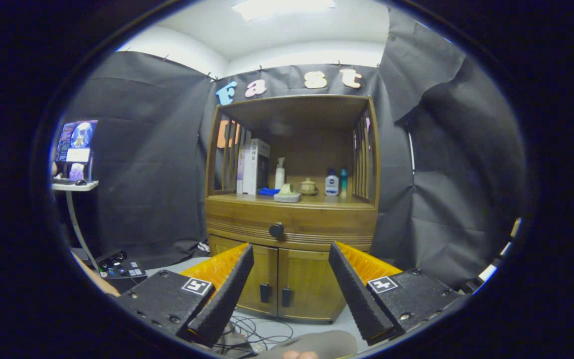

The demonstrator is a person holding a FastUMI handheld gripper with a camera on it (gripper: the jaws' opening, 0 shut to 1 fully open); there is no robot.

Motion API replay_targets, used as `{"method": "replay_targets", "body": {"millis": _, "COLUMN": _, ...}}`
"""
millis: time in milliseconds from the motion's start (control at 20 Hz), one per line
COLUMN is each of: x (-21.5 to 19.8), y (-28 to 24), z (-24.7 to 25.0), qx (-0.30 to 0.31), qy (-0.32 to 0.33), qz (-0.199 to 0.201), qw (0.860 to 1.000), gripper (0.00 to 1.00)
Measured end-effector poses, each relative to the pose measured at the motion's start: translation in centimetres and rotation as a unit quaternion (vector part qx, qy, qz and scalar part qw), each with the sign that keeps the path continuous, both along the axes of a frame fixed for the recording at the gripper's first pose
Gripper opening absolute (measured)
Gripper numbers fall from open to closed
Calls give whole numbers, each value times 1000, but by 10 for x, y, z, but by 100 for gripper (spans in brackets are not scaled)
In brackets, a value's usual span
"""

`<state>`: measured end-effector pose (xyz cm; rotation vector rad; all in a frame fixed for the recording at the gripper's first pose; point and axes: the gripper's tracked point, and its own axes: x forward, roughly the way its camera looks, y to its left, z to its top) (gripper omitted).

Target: Pull open the drawer, take out the items inside it, and place them on the countertop above the cabinet.

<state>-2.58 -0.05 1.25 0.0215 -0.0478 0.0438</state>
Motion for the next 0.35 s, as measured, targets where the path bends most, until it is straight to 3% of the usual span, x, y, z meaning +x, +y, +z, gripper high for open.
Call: {"method": "replay_targets", "body": {"millis": 350, "x": 4, "y": -5, "z": 1, "qx": -1, "qy": 0, "qz": 7, "qw": 1000, "gripper": 99}}
